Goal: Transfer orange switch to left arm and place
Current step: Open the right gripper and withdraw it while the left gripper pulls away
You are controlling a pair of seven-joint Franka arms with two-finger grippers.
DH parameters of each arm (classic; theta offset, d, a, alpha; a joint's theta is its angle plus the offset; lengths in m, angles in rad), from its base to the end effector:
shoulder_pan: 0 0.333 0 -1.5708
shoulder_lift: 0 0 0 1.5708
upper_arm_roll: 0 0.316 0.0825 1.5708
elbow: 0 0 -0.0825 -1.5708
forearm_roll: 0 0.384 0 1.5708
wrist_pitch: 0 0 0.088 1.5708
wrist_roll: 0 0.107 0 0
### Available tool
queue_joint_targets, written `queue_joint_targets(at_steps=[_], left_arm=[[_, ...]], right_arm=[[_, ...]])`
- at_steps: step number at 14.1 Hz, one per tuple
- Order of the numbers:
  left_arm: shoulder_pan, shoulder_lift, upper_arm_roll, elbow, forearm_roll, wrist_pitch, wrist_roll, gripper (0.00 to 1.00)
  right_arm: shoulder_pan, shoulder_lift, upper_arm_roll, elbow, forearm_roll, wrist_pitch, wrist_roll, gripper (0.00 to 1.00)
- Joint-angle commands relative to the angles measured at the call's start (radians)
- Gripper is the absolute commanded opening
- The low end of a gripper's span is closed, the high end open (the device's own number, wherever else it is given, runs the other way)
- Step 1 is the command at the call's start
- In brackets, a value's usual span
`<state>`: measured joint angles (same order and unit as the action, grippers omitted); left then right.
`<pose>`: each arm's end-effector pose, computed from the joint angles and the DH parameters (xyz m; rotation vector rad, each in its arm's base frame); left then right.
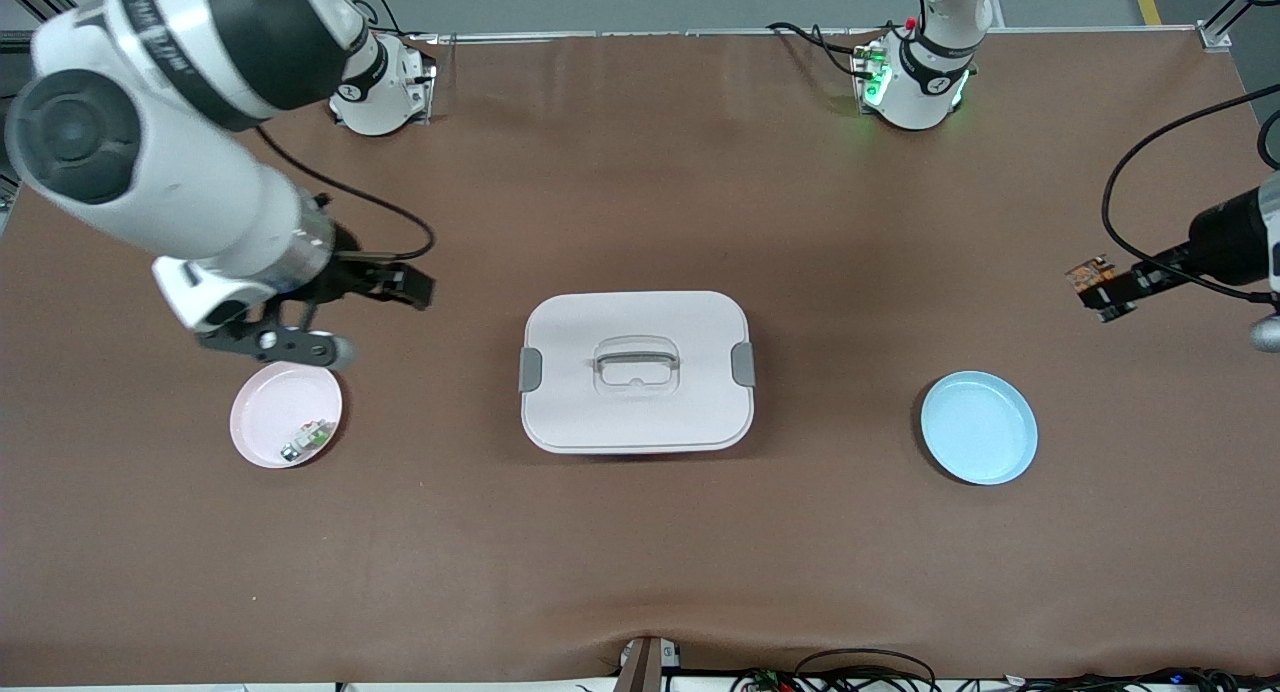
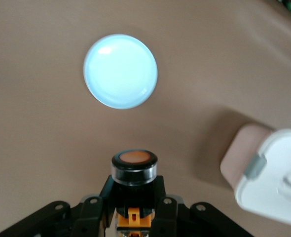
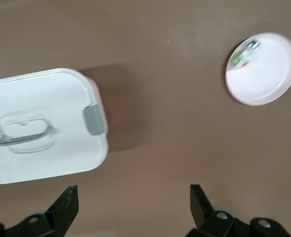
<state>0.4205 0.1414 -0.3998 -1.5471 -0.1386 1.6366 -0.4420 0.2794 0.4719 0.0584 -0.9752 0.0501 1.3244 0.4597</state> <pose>0.5970 0.0134 0.5676 2.8752 0.6993 -0.1191 0.6262 0.2149 0.5899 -3.1055 0.1825 0.2207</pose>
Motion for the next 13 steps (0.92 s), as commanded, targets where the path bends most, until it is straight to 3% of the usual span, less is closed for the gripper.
queue_joint_targets(at_steps=[1,8,13], left_arm=[[0.021,0.015,-0.011,-0.002,0.03,0.029,-0.118,0.0],[0.05,0.073,-0.01,-0.013,0.034,0.158,-0.455,0.0],[0.044,0.121,-0.01,-0.05,0.109,0.265,-0.664,0.0]], right_arm=[[-0.097,-0.036,0.017,-0.02,-0.073,-0.013,-0.209,1.0],[-0.242,-0.091,0.017,-0.045,-0.105,0.002,-0.335,1.0],[-0.334,-0.209,0.018,-0.236,-0.105,0.133,-0.459,1.0]])
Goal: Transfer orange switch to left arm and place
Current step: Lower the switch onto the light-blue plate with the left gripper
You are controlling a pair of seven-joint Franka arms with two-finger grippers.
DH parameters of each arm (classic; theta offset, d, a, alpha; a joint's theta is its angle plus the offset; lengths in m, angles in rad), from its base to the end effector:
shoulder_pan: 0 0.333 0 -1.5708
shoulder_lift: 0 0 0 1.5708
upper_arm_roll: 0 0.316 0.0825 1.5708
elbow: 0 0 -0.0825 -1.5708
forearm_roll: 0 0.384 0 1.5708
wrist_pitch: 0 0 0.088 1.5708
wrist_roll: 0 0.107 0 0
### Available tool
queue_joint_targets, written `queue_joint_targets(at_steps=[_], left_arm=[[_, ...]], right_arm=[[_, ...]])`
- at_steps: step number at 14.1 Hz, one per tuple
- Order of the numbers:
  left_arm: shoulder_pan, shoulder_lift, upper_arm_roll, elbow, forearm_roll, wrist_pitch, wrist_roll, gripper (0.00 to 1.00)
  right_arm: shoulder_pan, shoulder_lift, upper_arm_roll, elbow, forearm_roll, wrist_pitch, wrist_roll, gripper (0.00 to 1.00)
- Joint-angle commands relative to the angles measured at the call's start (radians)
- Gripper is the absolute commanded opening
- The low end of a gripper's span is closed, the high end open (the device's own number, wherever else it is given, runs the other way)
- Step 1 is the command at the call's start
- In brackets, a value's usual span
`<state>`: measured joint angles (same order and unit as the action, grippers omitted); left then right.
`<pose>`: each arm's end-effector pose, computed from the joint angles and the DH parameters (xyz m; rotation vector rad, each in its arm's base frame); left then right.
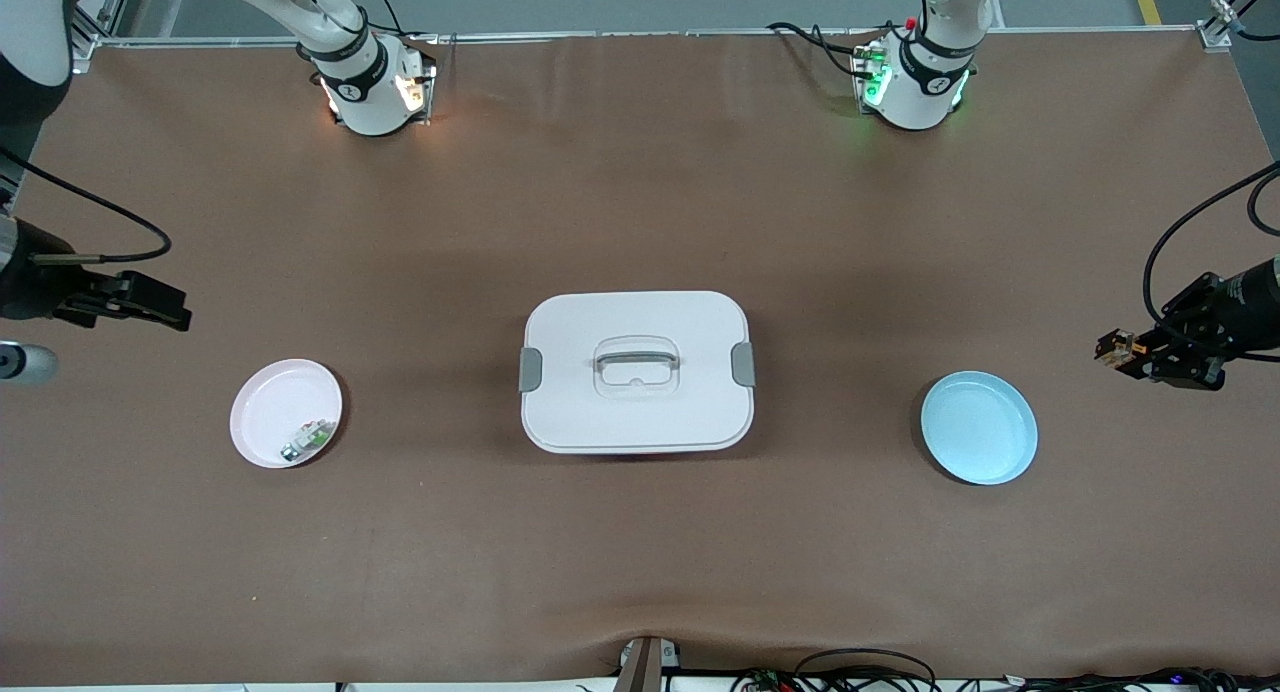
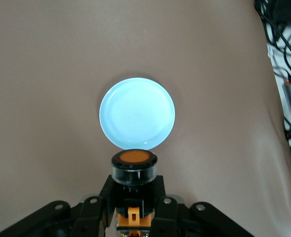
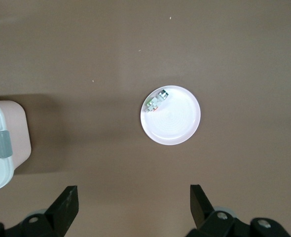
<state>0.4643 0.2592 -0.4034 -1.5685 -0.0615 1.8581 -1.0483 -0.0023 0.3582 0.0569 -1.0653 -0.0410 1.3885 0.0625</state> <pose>0.6383 0.0596 0.5078 2.5061 1.6060 -0.0466 0.6395 0.0218 0.6283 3.1186 -0.0279 -0.0519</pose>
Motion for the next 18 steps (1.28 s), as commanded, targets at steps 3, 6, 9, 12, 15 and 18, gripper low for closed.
queue_joint_targets(at_steps=[3,6,9,12,15,18], left_arm=[[-0.013,0.029,-0.006,-0.068,0.055,0.099,-0.179,0.0],[-0.055,0.072,-0.006,-0.113,0.09,0.159,-0.278,0.0],[-0.105,0.113,0.021,-0.145,0.106,0.222,-0.345,0.0],[-0.286,0.161,0.217,-0.16,0.106,0.286,-0.366,0.0],[-0.436,0.205,0.391,-0.168,0.106,0.34,-0.368,0.0],[-0.437,0.248,0.393,-0.174,0.104,0.394,-0.378,0.0]], right_arm=[[-0.094,-0.182,0.02,-0.304,-0.005,0.185,-0.132,1.0],[-0.094,-0.191,0.02,-0.317,-0.007,0.14,-0.08,1.0],[-0.094,-0.194,0.02,-0.311,-0.005,0.113,-0.041,1.0],[-0.097,-0.208,0.018,-0.305,-0.002,0.119,-0.041,1.0],[-0.091,-0.24,0.021,-0.295,-0.016,0.093,-0.044,1.0],[-0.091,-0.243,0.023,-0.295,-0.011,0.09,-0.043,1.0]])
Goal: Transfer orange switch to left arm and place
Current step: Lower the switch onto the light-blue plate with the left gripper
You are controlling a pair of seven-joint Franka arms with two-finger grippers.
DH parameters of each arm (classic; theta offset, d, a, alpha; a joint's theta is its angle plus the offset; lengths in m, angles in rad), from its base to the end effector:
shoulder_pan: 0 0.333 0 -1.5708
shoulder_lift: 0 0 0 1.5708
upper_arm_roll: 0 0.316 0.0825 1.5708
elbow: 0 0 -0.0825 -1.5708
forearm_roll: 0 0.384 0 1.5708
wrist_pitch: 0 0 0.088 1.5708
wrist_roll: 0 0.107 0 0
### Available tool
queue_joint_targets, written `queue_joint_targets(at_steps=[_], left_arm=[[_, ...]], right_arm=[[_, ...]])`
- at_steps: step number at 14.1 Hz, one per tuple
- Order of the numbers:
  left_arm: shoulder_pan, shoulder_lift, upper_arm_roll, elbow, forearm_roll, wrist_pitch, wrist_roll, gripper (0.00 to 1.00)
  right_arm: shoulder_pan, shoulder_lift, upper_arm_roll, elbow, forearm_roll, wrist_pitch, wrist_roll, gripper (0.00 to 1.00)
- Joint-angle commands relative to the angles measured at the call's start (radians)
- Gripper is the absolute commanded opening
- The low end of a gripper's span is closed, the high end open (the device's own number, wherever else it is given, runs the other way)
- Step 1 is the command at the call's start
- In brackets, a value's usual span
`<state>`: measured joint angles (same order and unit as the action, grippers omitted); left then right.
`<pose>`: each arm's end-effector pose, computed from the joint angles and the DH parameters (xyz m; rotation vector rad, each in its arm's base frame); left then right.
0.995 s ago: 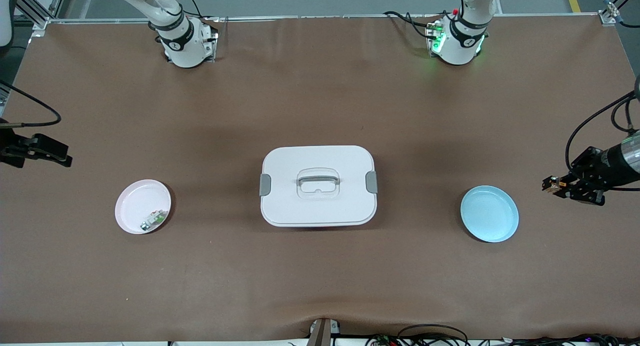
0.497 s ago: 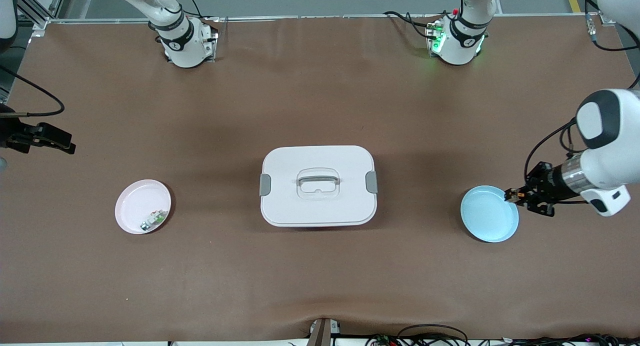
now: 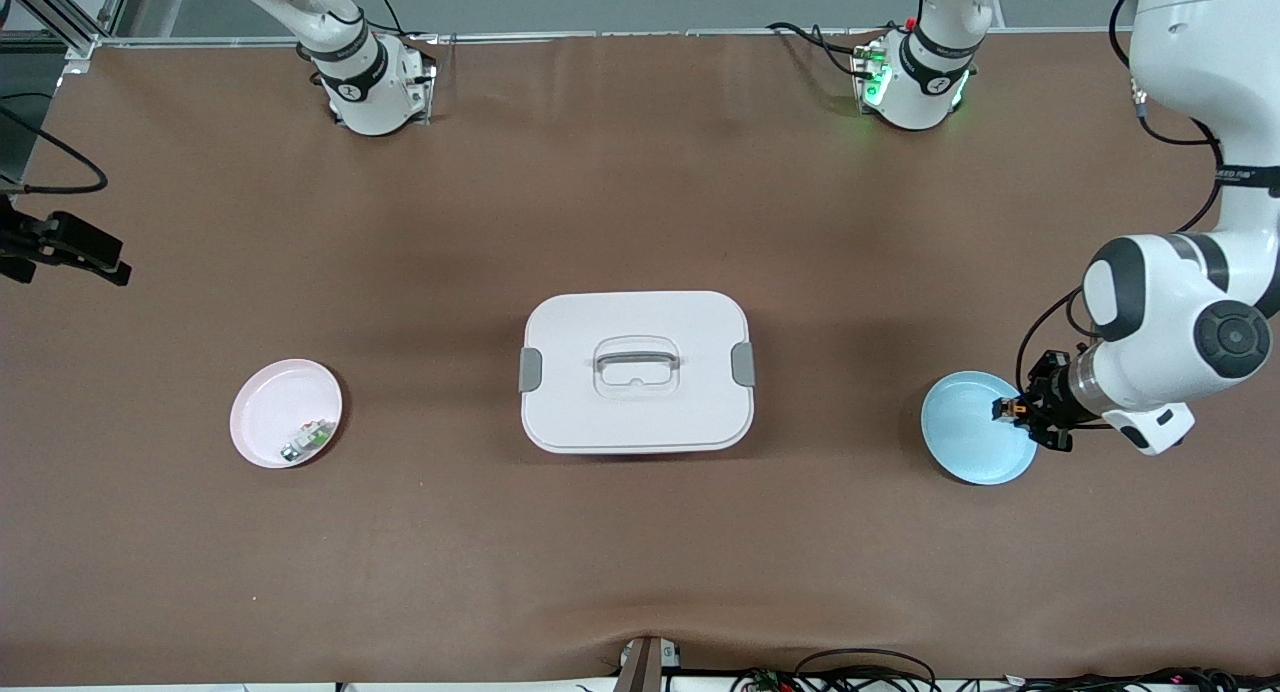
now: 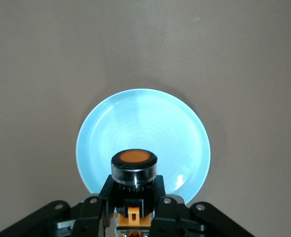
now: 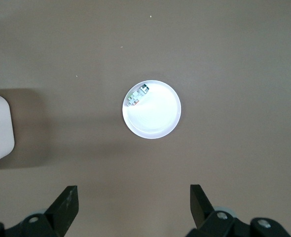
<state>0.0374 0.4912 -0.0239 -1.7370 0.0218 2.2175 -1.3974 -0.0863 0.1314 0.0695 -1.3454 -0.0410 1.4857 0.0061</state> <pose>0.6629 0.0111 0.2955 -2.3937 -2.0171 0.0066 0.5864 -0.0177 0.6477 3.1095 -0.0423 0.0140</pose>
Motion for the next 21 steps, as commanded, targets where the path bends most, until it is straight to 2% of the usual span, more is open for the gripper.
queue_joint_targets(at_steps=[1,4,18,21], left_arm=[[-0.013,0.036,0.013,-0.004,0.02,0.045,-0.04,0.0],[-0.03,0.082,0.022,0.002,0.02,0.063,-0.064,0.0],[-0.004,0.148,0.015,0.005,0.009,0.126,-0.049,0.0],[0.004,0.152,0.009,0.004,0.007,0.126,-0.028,0.0]], right_arm=[[-0.012,-0.018,0.009,-0.015,-0.002,-0.021,0.008,1.0],[-0.01,-0.021,0.009,-0.015,0.0,-0.071,0.005,1.0],[0.005,-0.035,0.003,-0.024,0.022,-0.033,0.006,1.0],[0.049,-0.033,-0.094,-0.024,0.099,-0.027,0.008,1.0]])
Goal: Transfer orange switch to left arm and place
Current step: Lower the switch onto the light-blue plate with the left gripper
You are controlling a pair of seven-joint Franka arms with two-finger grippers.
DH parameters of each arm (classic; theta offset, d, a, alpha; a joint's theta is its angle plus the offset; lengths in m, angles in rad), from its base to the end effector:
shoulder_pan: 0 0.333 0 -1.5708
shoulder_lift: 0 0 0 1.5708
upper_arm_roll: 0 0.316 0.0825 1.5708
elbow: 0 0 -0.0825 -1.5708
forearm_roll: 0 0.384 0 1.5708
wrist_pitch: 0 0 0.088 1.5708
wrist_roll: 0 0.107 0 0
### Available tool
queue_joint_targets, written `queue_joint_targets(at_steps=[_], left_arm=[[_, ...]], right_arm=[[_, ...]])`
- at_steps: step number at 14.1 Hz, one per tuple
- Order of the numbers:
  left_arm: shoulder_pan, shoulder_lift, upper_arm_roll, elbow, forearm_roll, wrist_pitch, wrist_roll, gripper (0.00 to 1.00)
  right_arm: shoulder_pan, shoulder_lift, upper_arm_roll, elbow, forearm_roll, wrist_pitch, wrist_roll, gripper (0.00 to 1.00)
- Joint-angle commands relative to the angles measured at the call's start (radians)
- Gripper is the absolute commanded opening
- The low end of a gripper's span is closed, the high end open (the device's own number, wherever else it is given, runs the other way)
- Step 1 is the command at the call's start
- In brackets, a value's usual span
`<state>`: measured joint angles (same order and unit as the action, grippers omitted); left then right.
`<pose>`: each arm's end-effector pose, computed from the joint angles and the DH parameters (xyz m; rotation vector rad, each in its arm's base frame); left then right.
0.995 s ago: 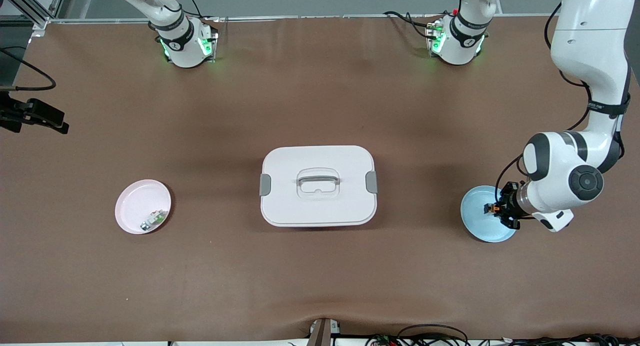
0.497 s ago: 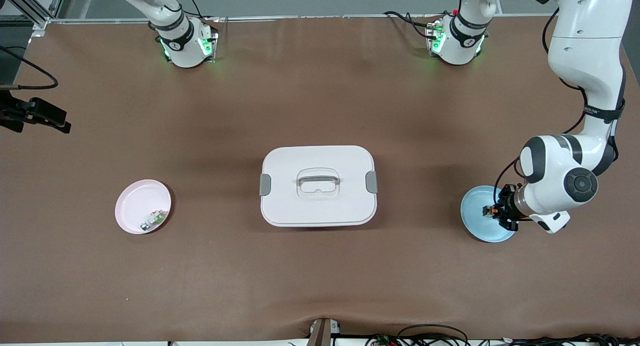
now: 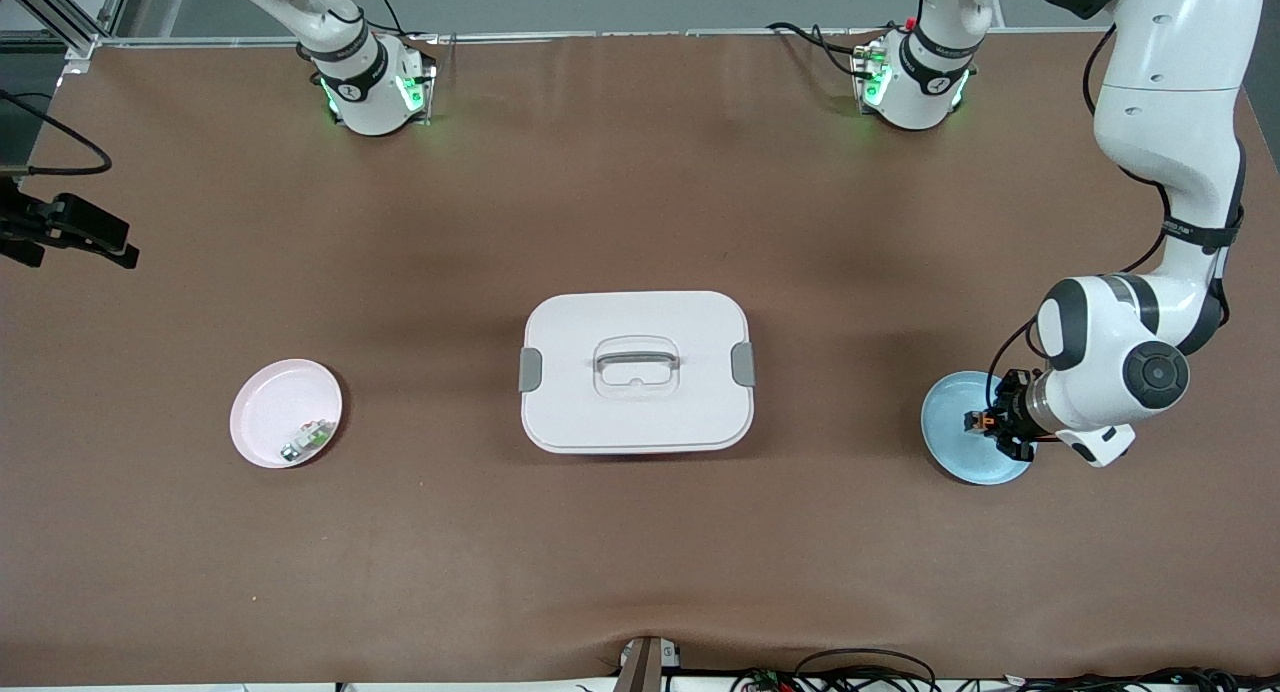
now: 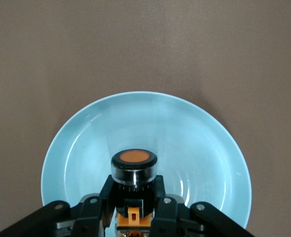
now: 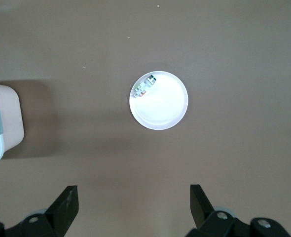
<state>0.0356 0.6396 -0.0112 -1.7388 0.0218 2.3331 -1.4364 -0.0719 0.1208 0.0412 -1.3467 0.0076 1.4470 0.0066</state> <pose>0.6627 0.0172 0.2060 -2.3270 -2.0563 0.0447 0.5789 -0.0186 0.6497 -3.1281 0.0574 0.0317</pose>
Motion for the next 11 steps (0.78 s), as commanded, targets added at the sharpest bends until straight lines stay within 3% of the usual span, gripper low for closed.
queue_joint_targets(at_steps=[1,3,5,8,9,11], left_arm=[[0.006,0.003,-0.007,0.004,0.007,0.011,0.02,0.0],[0.006,0.003,-0.007,0.004,0.007,0.011,0.027,0.01],[0.006,0.003,-0.007,0.004,0.007,0.011,0.028,0.16],[0.004,-0.001,-0.009,0.005,0.007,0.011,0.054,0.81],[0.004,-0.004,-0.009,0.005,0.007,0.011,0.056,0.96],[-0.002,-0.014,-0.01,0.007,0.007,0.011,0.06,1.0]], right_arm=[[0.043,-0.023,-0.079,-0.023,0.055,0.012,0.007,1.0],[0.038,-0.023,-0.08,-0.023,0.054,0.01,0.007,1.0],[0.04,-0.024,-0.081,-0.023,0.052,0.007,0.009,1.0],[0.034,-0.024,-0.075,-0.023,0.043,0.004,0.006,1.0],[0.027,-0.024,-0.072,-0.023,0.04,0.003,-0.002,1.0],[0.018,-0.026,-0.055,-0.023,0.028,-0.002,-0.007,1.0]])
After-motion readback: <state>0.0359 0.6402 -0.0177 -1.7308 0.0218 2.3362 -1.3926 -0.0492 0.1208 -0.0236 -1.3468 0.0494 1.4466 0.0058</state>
